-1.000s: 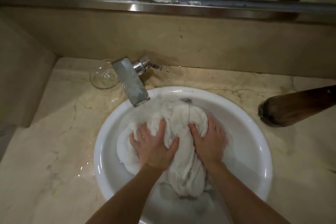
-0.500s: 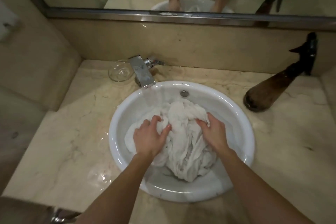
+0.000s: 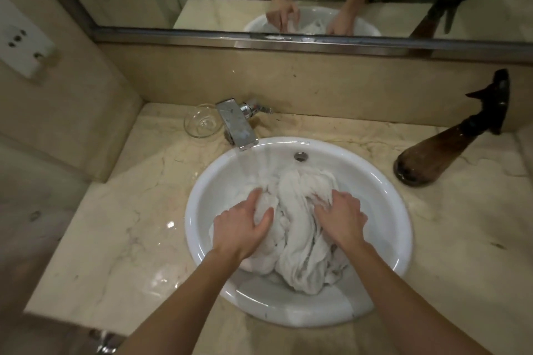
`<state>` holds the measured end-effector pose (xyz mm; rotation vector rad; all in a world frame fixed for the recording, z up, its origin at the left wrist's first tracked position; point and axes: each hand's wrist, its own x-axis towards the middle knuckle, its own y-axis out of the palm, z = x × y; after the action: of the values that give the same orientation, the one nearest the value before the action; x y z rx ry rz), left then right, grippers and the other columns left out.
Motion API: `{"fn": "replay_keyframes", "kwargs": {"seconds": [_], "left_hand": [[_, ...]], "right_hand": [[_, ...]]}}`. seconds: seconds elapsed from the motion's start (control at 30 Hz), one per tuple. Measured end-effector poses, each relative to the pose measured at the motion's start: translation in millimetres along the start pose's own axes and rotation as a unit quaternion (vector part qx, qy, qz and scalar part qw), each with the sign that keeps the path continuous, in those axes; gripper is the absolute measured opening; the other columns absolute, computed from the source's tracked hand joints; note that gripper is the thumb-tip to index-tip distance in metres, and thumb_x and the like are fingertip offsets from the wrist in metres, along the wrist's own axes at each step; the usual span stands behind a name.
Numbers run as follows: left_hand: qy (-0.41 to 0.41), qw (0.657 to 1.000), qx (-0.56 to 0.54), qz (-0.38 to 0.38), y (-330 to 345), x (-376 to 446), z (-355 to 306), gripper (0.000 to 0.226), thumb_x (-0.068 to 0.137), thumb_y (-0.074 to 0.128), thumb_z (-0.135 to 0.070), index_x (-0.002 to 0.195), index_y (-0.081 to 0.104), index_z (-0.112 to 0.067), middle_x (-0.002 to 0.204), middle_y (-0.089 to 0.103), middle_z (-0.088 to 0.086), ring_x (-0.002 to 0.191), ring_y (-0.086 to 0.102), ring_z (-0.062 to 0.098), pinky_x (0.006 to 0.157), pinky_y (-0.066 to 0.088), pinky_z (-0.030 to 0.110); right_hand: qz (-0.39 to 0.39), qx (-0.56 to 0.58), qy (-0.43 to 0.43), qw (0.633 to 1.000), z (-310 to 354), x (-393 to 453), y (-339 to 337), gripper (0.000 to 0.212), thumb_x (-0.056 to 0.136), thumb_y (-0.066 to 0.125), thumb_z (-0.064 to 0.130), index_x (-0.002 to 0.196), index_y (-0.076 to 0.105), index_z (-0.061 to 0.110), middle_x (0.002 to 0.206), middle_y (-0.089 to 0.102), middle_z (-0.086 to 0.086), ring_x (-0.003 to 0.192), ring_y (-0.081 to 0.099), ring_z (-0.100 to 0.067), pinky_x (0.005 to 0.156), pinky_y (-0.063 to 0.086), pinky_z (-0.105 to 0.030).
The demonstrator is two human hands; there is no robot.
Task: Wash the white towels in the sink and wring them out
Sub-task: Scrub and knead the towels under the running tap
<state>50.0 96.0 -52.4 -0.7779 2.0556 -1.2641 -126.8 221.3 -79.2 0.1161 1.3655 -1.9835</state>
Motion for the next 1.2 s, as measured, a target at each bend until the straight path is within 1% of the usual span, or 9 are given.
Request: {"fn": "replay_keyframes", "kwargs": {"seconds": [0.07,0.1,0.2,0.27,0.4,0.63,0.87,1.03,1.2], "left_hand": [[0.015,0.999,0.050,-0.001,-3,19,3,0.064,0.095,0.032,-0.063,0.151,0.025,-0.034,0.129,0.057,-0.003,0.108,0.061,0.024,0.081,0.050,0.039],[0.024,0.995,0.092,-0.001,-1,30,3,0.066,0.094,0.031,-0.065,0.151,0.026,-0.033,0.138,0.050,-0.001,0.118,0.055,0.025,0.089,0.047,0.041],[0.054,0.985,0.163,0.026,10,57,-1,0.069,0.090,0.026,-0.073,0.148,0.034,-0.036,0.157,0.030,0.006,0.142,0.027,0.033,0.117,0.019,0.049],[0.052,0.987,0.132,0.081,25,66,-4,0.071,0.089,0.022,-0.075,0.152,0.024,-0.042,0.162,0.018,0.009,0.147,0.016,0.033,0.120,0.010,0.052],[0.033,0.988,0.093,0.118,48,76,-5,0.072,0.088,0.021,-0.074,0.153,0.012,-0.045,0.166,0.006,0.004,0.149,0.012,0.032,0.120,0.011,0.054],[0.023,0.981,0.117,0.151,60,107,0,0.075,0.085,0.013,-0.070,0.152,0.015,-0.036,0.161,0.023,0.008,0.144,0.029,0.036,0.119,0.013,0.055],[-0.026,0.984,0.080,0.155,55,121,-11,0.060,0.090,0.028,-0.067,0.124,0.054,-0.025,0.121,0.061,0.010,0.114,0.053,0.035,0.098,0.038,0.046],[-0.021,0.987,0.066,0.144,59,119,-9,0.064,0.093,0.027,-0.063,0.121,0.059,-0.016,0.123,0.062,0.012,0.114,0.055,0.032,0.100,0.036,0.042],[0.014,0.986,0.055,0.158,41,95,-3,0.053,0.090,0.039,-0.066,0.120,0.055,-0.025,0.117,0.066,0.008,0.108,0.060,0.031,0.088,0.042,0.040]], "right_hand": [[-0.021,0.018,0.008,1.000,14,10,-1,0.047,0.085,0.061,0.037,0.127,0.057,0.015,0.155,0.032,-0.008,0.145,0.024,-0.029,0.117,0.023,-0.050],[-0.050,0.045,-0.005,0.998,22,13,-1,0.055,0.085,0.061,0.037,0.135,0.053,0.015,0.159,0.026,-0.008,0.148,0.020,-0.028,0.120,0.019,-0.050],[-0.106,0.069,-0.072,0.989,35,18,16,0.070,0.089,0.055,0.050,0.150,0.038,0.021,0.159,0.031,-0.009,0.147,0.025,-0.028,0.121,0.020,-0.048],[-0.113,0.014,-0.084,0.990,33,21,35,0.072,0.087,0.041,0.067,0.149,0.038,0.030,0.158,0.034,-0.007,0.146,0.028,-0.029,0.119,0.021,-0.052],[-0.130,-0.049,-0.077,0.987,21,33,55,0.069,0.089,0.027,0.071,0.148,0.037,0.036,0.155,0.038,-0.004,0.144,0.030,-0.032,0.116,0.024,-0.057],[-0.121,-0.086,-0.055,0.987,28,55,58,0.066,0.090,0.021,0.073,0.141,0.040,0.036,0.152,0.041,-0.001,0.140,0.030,-0.036,0.107,0.025,-0.061],[-0.092,-0.124,-0.051,0.987,34,72,53,0.059,0.097,0.018,0.066,0.139,0.045,0.036,0.150,0.040,0.001,0.139,0.024,-0.034,0.104,0.024,-0.057],[-0.110,-0.105,-0.068,0.986,36,70,50,0.049,0.099,0.032,0.061,0.131,0.056,0.033,0.138,0.052,0.002,0.131,0.034,-0.034,0.097,0.029,-0.051],[-0.063,-0.079,-0.090,0.991,32,54,38,0.050,0.092,0.040,0.065,0.124,0.060,0.031,0.127,0.060,0.006,0.123,0.042,-0.027,0.096,0.035,-0.046]]}}
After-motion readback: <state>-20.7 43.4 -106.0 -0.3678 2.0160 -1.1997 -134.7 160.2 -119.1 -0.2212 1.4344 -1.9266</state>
